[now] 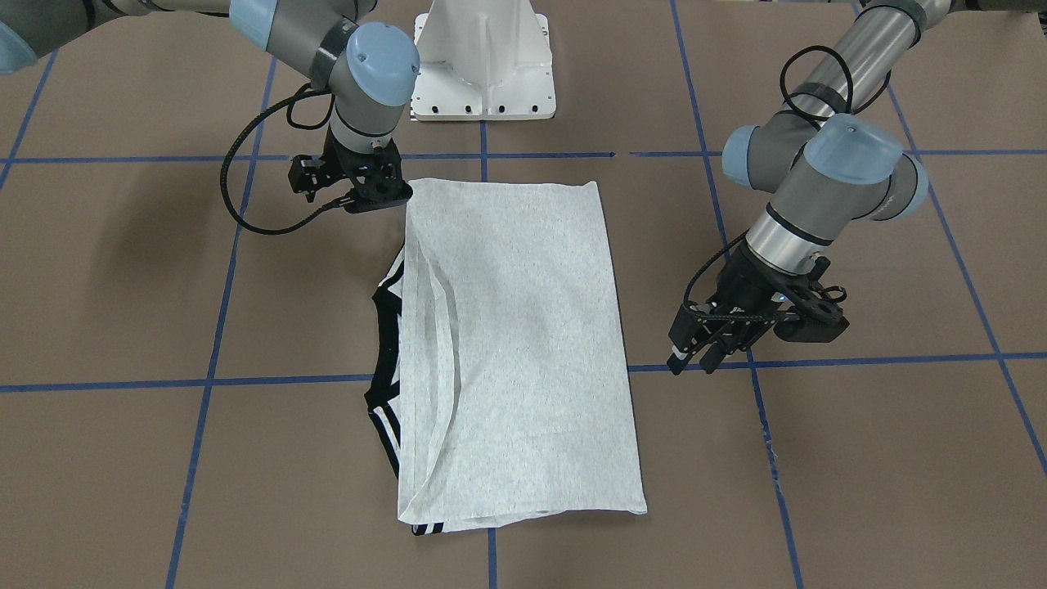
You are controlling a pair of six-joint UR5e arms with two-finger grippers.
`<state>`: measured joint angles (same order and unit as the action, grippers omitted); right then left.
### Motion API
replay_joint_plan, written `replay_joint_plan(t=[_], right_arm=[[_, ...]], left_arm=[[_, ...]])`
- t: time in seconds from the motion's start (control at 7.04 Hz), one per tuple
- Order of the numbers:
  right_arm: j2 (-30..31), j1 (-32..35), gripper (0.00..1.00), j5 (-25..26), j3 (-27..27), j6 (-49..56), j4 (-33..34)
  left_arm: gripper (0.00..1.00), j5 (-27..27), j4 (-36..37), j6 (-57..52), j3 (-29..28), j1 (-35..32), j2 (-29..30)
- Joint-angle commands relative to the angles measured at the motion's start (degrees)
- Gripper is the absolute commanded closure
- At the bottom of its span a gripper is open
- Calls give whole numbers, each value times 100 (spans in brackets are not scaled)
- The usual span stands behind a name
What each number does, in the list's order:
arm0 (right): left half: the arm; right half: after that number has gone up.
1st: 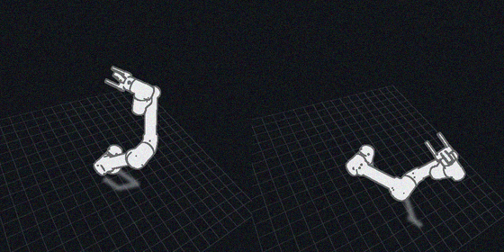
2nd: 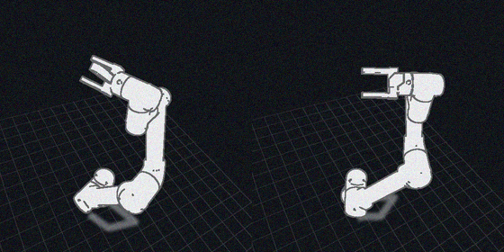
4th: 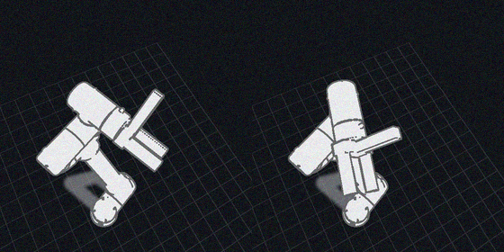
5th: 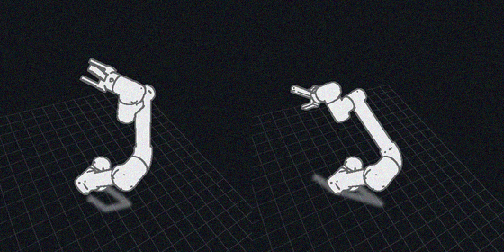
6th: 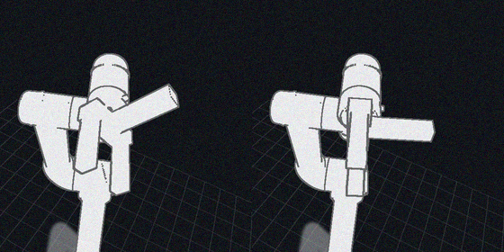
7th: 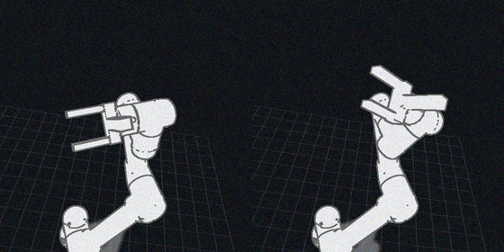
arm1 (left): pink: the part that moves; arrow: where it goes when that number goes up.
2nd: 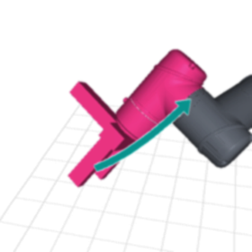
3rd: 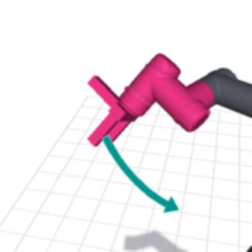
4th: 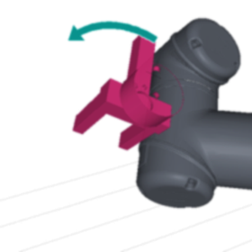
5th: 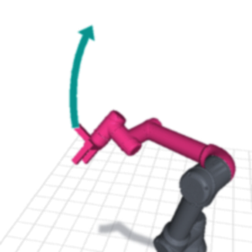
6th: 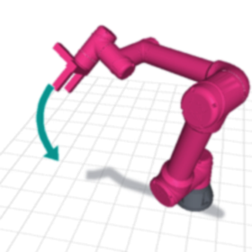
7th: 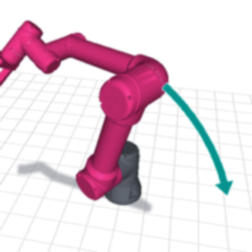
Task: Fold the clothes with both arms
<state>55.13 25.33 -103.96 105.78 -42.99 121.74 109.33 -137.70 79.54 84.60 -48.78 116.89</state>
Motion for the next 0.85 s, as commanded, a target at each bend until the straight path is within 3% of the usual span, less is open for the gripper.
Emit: replay_joint_plan(t=[0.0, 0.28, 0.43, 0.71], right_arm=[[-317, 243, 0, -18, -547, -34, -945], [-1185, 490, 0, -19, -1678, -261, -1414], [-1363, 499, 0, -10, -2240, -506, -2016], [-1400, 613, 0, 16, -2562, -527, -2216]], left_arm=[[38, 79, 137, 9, 405, 9, -234], [38, 238, 322, 26, 654, 0, -342], [38, 246, 322, 52, 646, 9, -342], [38, 246, 322, 53, 602, 0, -351]])
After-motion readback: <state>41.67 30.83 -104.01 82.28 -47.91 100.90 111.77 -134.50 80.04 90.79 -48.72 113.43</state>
